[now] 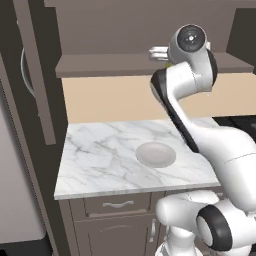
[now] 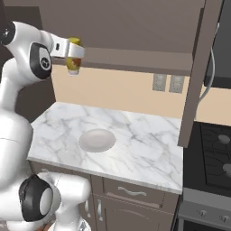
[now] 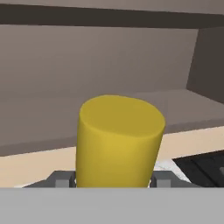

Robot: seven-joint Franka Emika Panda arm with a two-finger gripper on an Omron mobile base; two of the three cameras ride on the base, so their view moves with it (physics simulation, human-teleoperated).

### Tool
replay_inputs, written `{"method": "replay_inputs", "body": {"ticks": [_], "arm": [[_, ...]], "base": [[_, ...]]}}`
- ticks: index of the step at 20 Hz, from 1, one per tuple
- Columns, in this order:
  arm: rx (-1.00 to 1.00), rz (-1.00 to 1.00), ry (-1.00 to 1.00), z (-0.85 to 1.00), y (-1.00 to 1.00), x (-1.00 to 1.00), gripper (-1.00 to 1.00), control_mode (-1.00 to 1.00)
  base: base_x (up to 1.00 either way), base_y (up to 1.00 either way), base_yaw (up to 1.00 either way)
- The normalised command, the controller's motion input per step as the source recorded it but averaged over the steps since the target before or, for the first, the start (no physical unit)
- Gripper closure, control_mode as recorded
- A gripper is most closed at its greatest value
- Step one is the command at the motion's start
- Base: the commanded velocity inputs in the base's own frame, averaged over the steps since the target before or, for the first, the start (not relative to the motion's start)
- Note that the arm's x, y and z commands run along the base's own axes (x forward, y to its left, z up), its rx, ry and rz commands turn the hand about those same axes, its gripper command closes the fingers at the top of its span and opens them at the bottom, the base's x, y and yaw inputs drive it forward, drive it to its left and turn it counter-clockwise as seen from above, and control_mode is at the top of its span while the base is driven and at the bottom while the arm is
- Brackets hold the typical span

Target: Move the hot dog bun to the plate on the dining table and place the condiment next to that plate. Then navigate to the fridge and take the sausage and place it on the plate as well.

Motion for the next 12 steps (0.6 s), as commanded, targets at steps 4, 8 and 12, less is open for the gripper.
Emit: {"method": "replay_inputs", "body": {"ticks": [4,8,12], "arm": [[0.00,0.24,0.16,-0.12,-0.22,-1.00,1.00,-1.00],[0.00,0.20,0.08,-0.44,-0.04,-0.98,1.00,-1.00],[-0.02,0.11,0.06,-0.44,0.02,-0.61,1.00,-1.00]], "base": [[0.00,0.00,0.00],[0.00,0.00,0.00],[0.00,0.00,0.00]]}}
